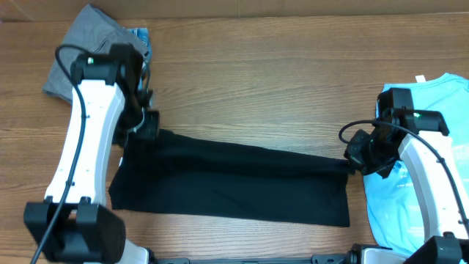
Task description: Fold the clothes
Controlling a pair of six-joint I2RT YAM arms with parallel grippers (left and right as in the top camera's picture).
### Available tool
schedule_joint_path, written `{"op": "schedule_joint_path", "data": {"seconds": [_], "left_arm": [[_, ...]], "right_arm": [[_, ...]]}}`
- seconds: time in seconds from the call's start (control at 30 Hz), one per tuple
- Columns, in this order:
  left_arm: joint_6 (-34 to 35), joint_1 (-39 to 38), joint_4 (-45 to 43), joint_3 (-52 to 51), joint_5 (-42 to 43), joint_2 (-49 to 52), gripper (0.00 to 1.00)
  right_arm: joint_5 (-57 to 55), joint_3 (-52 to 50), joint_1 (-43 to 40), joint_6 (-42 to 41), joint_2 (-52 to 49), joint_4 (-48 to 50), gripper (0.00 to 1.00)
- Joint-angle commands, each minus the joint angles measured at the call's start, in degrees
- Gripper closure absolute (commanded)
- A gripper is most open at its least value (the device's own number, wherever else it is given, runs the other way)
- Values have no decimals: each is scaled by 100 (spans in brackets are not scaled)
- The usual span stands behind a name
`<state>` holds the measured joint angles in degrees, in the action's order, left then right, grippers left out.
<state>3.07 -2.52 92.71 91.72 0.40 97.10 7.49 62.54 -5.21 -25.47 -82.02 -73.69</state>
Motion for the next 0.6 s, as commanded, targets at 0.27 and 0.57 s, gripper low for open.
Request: {"op": "schedule_joint_path", "data": {"seconds": [0.27, 0.57], "left_arm": [[192, 7, -1283, -1836, 20, -310, 96], [358, 42, -1685, -1958, -693, -308, 93]], "right_arm": [[-50, -330, -11, -26, 61, -173, 96], [258, -748, -11, -20, 61, -127, 96]]}}
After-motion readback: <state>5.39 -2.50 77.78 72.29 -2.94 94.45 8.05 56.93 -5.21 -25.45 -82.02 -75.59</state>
